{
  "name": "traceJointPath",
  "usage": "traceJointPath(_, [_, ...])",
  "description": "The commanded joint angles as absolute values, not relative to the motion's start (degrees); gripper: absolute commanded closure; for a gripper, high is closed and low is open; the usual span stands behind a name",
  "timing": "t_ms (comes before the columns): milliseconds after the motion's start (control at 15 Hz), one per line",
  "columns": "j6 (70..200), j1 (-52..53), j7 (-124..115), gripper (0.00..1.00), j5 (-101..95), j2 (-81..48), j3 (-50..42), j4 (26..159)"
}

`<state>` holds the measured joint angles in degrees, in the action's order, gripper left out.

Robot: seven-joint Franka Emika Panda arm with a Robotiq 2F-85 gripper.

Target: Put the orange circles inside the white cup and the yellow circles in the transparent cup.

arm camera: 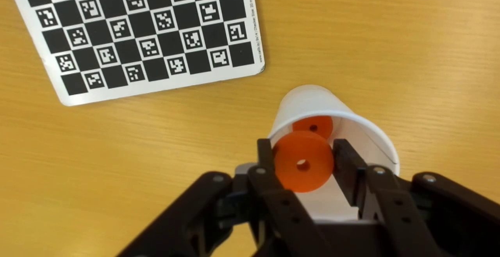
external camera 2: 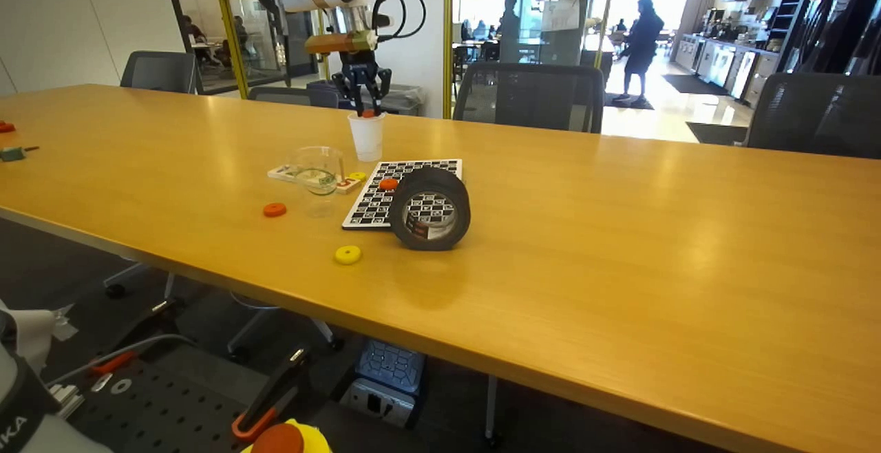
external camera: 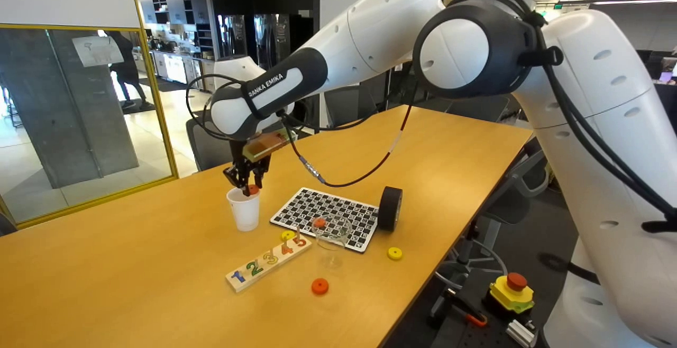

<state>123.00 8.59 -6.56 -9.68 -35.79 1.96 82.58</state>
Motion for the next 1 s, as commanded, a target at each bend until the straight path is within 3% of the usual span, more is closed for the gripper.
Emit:
traceJointPath(0, [121.6,8.3,-4.9,0.77,-8.2,-38.5,2.2,77.1])
traceJointPath(67, [121.5,8.3,-4.8,0.77,-8.2,-38.7,2.2,76.6])
traceJointPath(133, [121.2,8.2,-4.7,0.70,-7.9,-38.7,2.3,76.4])
traceJointPath(200, [120.9,8.3,-4.8,0.33,-7.8,-38.7,2.4,76.3])
traceJointPath(333, [120.2,8.4,-4.4,0.25,-7.8,-37.9,2.5,76.9])
traceJointPath(533, [119.3,8.6,-4.8,0.03,-8.1,-35.9,2.4,78.7])
traceJointPath(933, [118.2,8.3,-9.3,0.00,-9.0,-28.2,0.2,86.6])
